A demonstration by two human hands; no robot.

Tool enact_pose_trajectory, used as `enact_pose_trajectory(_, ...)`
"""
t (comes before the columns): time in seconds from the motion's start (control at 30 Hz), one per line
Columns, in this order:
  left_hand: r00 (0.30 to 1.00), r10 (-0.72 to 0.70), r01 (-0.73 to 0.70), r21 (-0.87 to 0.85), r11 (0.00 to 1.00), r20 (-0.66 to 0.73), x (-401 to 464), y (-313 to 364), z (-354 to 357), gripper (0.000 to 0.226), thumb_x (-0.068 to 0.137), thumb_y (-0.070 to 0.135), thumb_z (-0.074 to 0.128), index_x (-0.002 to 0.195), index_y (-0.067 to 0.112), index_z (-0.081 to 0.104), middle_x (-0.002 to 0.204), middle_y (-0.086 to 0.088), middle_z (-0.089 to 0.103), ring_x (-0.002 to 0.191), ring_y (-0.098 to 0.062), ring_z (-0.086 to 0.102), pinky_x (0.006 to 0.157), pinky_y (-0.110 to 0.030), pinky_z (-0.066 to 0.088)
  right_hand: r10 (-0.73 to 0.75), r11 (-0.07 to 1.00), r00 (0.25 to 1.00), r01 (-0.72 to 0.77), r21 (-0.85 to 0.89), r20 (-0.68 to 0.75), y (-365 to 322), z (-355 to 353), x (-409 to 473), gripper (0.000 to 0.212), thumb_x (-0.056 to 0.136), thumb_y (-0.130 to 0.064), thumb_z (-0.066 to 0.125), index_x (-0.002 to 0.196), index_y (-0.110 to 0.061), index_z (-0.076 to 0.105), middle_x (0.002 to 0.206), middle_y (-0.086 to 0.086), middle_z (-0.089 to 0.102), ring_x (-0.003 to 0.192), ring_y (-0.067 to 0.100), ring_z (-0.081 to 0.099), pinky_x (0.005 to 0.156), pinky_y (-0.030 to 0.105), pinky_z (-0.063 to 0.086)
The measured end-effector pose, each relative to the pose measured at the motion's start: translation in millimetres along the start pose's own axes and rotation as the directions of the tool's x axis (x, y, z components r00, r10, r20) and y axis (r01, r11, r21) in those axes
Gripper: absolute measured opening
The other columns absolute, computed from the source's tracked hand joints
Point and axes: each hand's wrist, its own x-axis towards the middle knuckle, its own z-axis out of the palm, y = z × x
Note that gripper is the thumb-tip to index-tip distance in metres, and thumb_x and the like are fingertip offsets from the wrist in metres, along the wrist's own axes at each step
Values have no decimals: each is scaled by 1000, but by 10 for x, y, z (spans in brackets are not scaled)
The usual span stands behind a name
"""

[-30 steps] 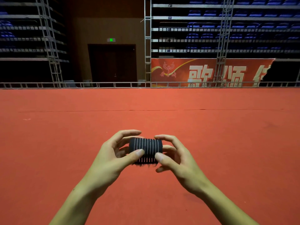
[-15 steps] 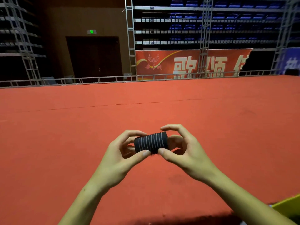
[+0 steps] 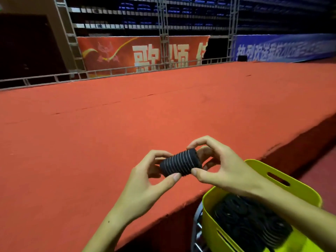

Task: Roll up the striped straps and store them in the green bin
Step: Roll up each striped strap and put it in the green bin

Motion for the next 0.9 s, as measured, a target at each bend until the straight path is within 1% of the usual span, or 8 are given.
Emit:
enact_pose_trajectory(0.17,992,40,-43,27,999,121,196,-67,678,40,92,30,87,125,29,64,117,9,76,112,-20,72,95,-49,56,104,991,993,-108,-84,-56,355,-449,-406,46,81,-23,83,120,-32,60,98,-4,72,94,19,70,81,45,59)
enact_pose_trajectory(0.3,960,66,-85,60,995,272,327,-129,1276,41,91,33,86,124,36,62,118,16,73,111,-12,69,90,-31,53,217,962,971,-230,-147,-100,642,-819,-816,47,74,-38,81,117,-36,61,98,-3,71,92,20,68,79,47,58)
enact_pose_trajectory(0.43,921,84,-143,130,981,380,386,-185,1724,49,88,55,77,130,46,54,122,25,68,110,-4,66,93,-39,55,313,919,945,-327,-222,-98,806,-1166,-1128,47,73,-38,81,115,-37,61,94,-2,70,85,19,67,80,48,57)
enact_pose_trajectory(0.53,878,85,-201,201,959,471,421,-201,1936,59,88,63,73,138,54,45,123,31,64,112,3,61,94,-39,55,402,847,916,-379,-374,-20,914,-1383,-1288,49,73,-44,81,116,-39,59,93,-10,68,86,16,67,79,44,56)
enact_pose_trajectory(0.63,842,82,-251,252,935,533,427,-216,2059,65,88,67,72,143,59,38,123,33,62,109,4,60,92,-36,55,516,702,849,-340,-626,117,1001,-1457,-1364,51,74,-52,80,116,-46,51,94,-18,66,90,5,64,77,31,52)
enact_pose_trajectory(0.7,829,78,-268,270,925,554,419,-252,2110,67,88,69,69,145,59,36,124,33,62,107,4,60,91,-34,55,579,611,790,-257,-749,201,1078,-1420,-1359,54,76,-55,78,119,-45,46,94,-18,66,89,7,62,78,34,51)
enact_pose_trajectory(0.83,805,84,-302,284,910,587,367,-279,2171,69,83,76,56,146,59,33,121,35,62,109,6,60,88,-30,54,673,523,673,-139,-841,307,1298,-1275,-1274,58,76,-58,79,120,-40,45,90,-12,67,84,16,56,76,38,50)
enact_pose_trajectory(0.9,805,82,-306,293,906,588,341,-288,2166,69,84,74,55,147,58,32,121,35,62,111,7,60,88,-29,54,713,479,616,-78,-874,335,1370,-1200,-1201,59,76,-58,82,121,-38,48,80,-13,57,89,22,58,73,37,44)
